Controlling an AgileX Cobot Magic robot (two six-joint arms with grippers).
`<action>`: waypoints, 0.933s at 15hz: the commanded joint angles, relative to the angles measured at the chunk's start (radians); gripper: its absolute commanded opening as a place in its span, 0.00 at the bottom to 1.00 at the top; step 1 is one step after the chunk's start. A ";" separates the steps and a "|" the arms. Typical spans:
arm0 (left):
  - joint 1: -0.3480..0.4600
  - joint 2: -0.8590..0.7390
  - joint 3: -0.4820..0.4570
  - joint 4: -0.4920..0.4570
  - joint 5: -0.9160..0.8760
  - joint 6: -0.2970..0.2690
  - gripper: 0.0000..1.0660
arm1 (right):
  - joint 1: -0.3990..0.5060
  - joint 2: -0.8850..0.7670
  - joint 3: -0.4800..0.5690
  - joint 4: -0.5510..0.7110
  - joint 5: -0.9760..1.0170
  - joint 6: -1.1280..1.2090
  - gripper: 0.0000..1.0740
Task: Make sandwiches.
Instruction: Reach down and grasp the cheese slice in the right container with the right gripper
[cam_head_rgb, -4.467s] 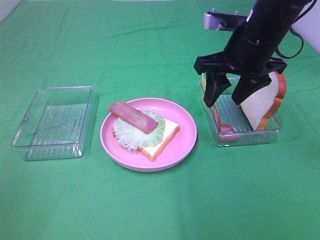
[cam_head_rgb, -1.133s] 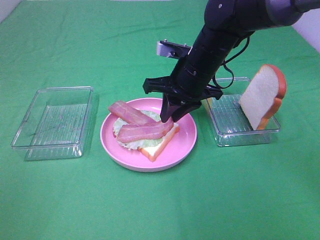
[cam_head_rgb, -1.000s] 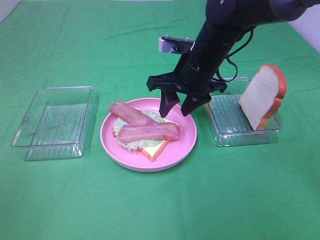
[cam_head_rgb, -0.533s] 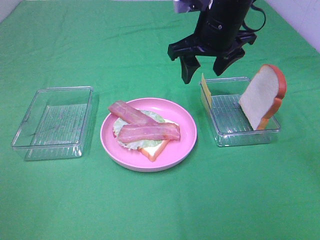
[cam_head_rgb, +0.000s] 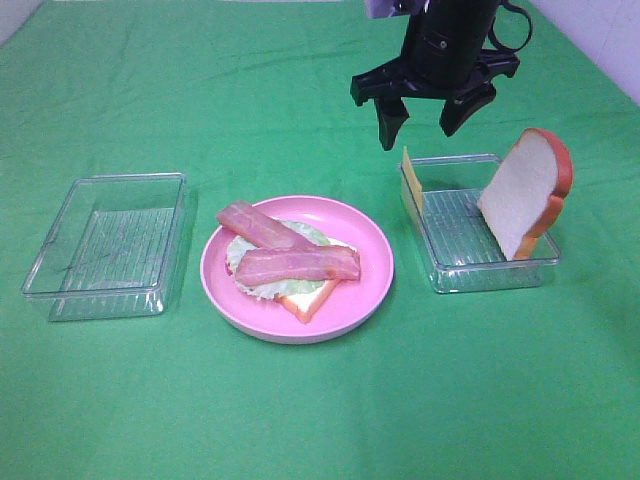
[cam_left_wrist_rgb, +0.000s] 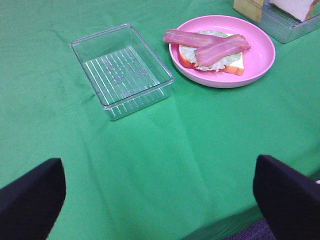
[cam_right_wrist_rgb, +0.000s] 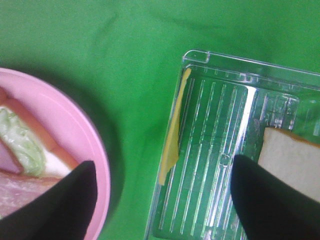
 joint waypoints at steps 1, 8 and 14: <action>-0.002 -0.007 0.005 0.000 -0.010 -0.001 0.91 | -0.008 0.054 -0.025 0.001 0.000 0.002 0.65; -0.002 -0.007 0.005 0.000 -0.010 -0.001 0.91 | -0.008 0.157 -0.037 -0.088 -0.057 0.010 0.57; -0.002 -0.007 0.005 0.000 -0.010 -0.001 0.91 | -0.008 0.159 -0.037 -0.088 -0.076 0.010 0.44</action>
